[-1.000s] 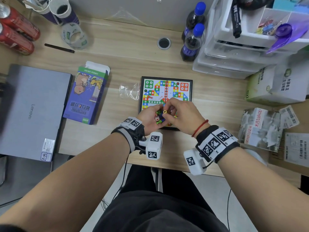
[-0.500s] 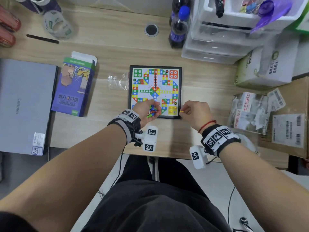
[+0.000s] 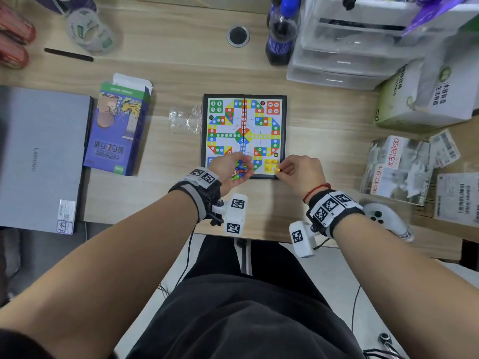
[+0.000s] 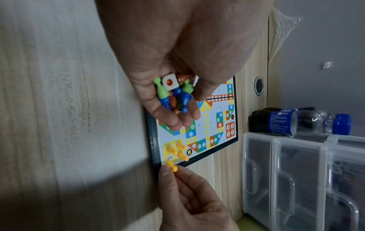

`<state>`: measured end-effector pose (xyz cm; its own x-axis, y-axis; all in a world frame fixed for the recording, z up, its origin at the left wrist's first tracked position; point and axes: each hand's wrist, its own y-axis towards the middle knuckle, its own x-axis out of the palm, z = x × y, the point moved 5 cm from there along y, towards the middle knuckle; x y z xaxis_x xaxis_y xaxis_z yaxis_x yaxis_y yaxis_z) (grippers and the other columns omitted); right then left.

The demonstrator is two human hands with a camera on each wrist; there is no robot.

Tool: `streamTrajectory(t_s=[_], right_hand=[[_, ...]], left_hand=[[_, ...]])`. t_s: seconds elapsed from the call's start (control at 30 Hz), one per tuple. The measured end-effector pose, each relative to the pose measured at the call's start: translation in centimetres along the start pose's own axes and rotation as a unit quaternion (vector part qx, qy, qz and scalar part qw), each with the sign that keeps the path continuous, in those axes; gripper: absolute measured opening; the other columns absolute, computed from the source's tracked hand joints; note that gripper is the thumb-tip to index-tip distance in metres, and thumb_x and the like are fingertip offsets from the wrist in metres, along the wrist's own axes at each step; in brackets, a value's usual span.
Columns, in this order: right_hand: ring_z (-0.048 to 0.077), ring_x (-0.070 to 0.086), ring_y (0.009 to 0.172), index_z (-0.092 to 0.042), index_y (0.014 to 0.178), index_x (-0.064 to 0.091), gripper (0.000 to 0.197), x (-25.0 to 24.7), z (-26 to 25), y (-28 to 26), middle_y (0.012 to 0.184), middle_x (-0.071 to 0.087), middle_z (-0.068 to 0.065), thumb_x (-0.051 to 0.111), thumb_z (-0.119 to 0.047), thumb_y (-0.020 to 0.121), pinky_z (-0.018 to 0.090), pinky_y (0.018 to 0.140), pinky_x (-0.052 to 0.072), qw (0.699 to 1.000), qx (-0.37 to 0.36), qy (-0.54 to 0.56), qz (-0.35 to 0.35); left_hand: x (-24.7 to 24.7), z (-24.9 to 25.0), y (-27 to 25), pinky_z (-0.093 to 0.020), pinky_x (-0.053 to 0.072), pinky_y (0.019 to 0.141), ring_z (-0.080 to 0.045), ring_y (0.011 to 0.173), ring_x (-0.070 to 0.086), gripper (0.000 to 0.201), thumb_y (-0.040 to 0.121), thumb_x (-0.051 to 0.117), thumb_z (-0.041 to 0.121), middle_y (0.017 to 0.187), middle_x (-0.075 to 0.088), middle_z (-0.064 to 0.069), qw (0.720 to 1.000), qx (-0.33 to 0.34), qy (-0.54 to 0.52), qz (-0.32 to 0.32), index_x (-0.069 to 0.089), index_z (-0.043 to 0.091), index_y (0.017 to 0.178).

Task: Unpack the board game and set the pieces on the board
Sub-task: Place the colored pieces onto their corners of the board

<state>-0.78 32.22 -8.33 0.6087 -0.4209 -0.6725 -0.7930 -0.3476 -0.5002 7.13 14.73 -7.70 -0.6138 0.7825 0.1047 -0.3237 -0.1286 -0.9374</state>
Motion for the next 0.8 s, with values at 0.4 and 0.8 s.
streamTrajectory(t_s=[0.4, 0.8], right_hand=[[0.012, 0.066, 0.068, -0.023, 0.075, 0.069, 0.004, 0.0, 0.0, 0.1, 0.067, 0.068, -0.007, 0.071, -0.021, 0.074, 0.031, 0.077, 0.055, 1.000, 0.000, -0.007, 0.003], [0.014, 0.054, 0.070, -0.019, 0.089, 0.073, 0.019, -3.2, -7.8, 0.1, 0.082, 0.059, -0.001, 0.075, -0.033, 0.077, 0.028, 0.070, 0.046, 0.983, -0.176, -0.050, -0.030]], left_hand=[[0.6, 0.0, 0.2, -0.027, 0.058, 0.062, -0.028, 0.077, 0.067, 0.024, 0.097, 0.056, 0.020, 0.088, 0.068, -0.015, 0.999, -0.007, -0.011, -0.032, 0.068, 0.000, 0.089], [2.5, 1.5, -0.9, -0.034, 0.060, 0.073, -0.023, 0.088, 0.068, 0.030, 0.102, 0.047, 0.021, 0.108, 0.069, -0.016, 0.994, -0.007, -0.033, -0.101, 0.063, -0.001, 0.113]])
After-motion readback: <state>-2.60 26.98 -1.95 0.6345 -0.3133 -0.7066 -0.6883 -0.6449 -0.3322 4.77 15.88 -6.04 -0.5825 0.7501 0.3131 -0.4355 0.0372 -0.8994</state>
